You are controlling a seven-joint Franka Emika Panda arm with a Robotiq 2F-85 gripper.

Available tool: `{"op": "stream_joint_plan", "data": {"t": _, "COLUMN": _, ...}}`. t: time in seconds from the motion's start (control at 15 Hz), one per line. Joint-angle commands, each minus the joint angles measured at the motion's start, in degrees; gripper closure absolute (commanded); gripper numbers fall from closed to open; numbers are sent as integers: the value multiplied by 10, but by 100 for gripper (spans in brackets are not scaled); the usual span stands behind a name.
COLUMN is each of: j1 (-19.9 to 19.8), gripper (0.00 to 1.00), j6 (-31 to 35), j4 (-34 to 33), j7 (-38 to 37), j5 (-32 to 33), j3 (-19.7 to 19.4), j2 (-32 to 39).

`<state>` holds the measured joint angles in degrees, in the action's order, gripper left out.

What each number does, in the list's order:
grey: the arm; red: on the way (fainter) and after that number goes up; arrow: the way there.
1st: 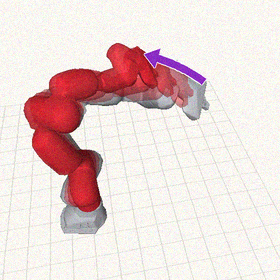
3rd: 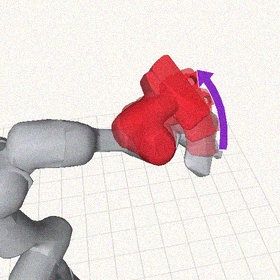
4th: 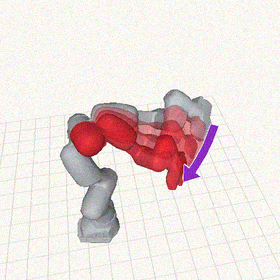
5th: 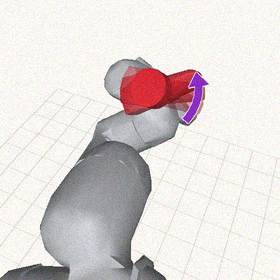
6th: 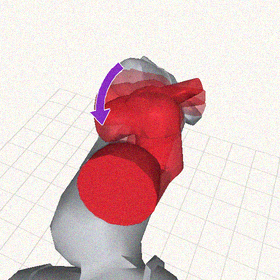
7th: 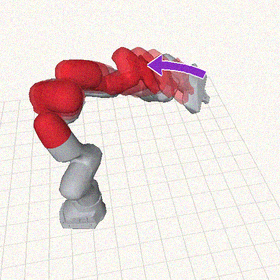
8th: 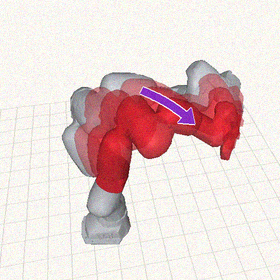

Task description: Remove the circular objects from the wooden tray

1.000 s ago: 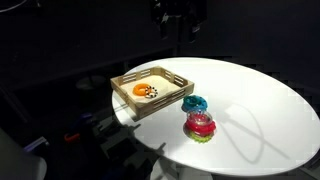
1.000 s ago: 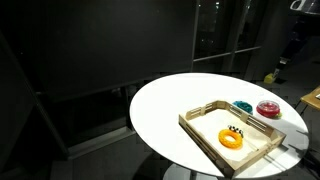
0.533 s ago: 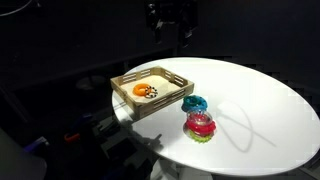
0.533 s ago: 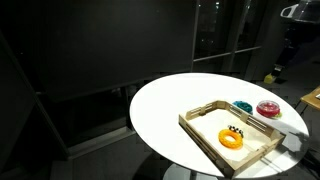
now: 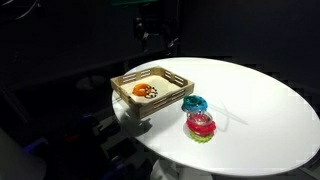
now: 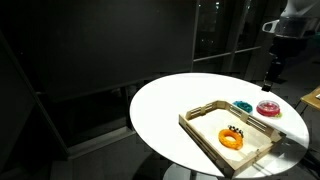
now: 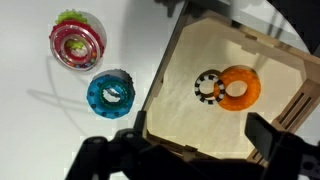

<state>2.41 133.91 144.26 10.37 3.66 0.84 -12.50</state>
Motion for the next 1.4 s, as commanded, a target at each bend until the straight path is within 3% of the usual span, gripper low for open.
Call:
{"op": "stream_joint_plan", "data": {"t": 0.0, "j1": 9, "gripper": 0, "j6": 36, "j4": 9, "j7": -13, "j5": 9, "j3": 14, "j2": 15}}
{"op": "stream_joint_plan", "data": {"t": 0.67, "j1": 13, "gripper": 0, "j6": 41, "j4": 7, "j7": -1, "j5": 0, "j3": 16, "j2": 30}}
{"op": "stream_joint_plan", "data": {"t": 1.33, "j1": 35, "gripper": 0, "j6": 173, "j4": 23, "j7": -26, "j5": 24, "j3": 48, "j2": 121}}
